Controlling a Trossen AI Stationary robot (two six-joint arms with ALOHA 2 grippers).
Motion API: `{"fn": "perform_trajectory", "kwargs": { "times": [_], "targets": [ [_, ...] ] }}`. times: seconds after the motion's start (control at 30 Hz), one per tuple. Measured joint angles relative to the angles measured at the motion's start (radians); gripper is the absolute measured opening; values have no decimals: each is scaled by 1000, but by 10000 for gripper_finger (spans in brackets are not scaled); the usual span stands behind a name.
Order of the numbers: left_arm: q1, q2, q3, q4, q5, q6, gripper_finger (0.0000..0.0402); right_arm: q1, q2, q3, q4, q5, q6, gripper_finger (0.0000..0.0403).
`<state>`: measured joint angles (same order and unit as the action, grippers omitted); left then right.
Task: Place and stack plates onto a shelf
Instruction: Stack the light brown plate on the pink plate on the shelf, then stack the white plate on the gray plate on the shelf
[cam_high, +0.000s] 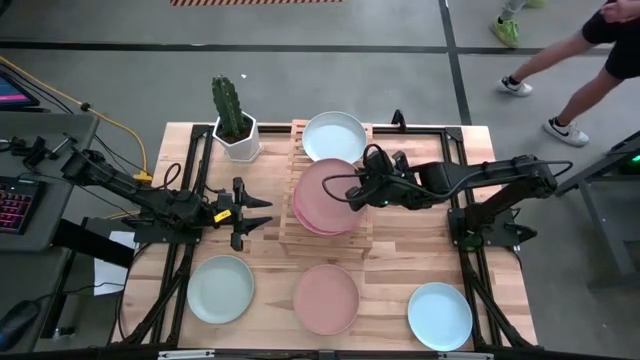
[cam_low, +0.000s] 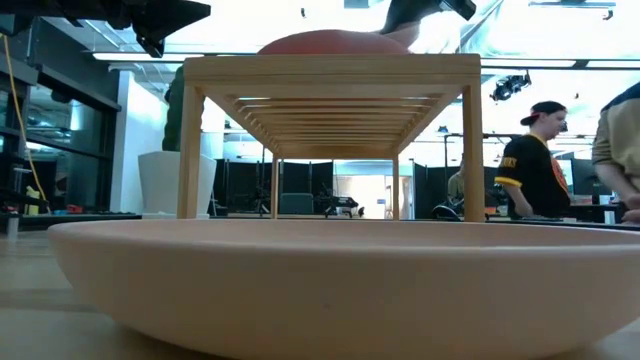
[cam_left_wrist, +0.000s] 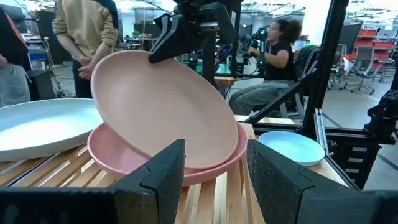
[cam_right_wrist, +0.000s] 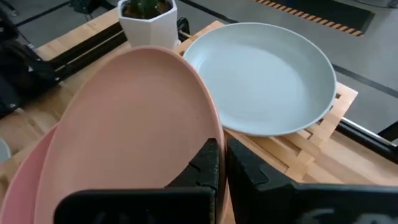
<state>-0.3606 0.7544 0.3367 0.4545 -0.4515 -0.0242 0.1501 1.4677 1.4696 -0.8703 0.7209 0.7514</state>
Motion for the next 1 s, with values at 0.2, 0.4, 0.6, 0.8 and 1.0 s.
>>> {"fn": "perform_trajectory", "kwargs": {
  "times": [0.2, 0.4, 0.6, 0.8, 1.0],
  "targets": [
    [0, 0, 0, 0, 0, 0, 161, 0, 0, 0, 32, -48, -17, 24],
    [0, 0, 0, 0, 0, 0, 161, 0, 0, 0, 34, -68, -27, 90],
    [0, 0, 0, 0, 0, 0, 161, 0, 0, 0, 32, -68, -53, 151],
    [0, 0, 0, -1, 0, 0, 161, 9, -1, 0, -45, -67, -101, 182],
    [0, 0, 0, -17, 0, -1, 161, 86, -1, -1, -343, -9, 72, 184]
  ]
}}
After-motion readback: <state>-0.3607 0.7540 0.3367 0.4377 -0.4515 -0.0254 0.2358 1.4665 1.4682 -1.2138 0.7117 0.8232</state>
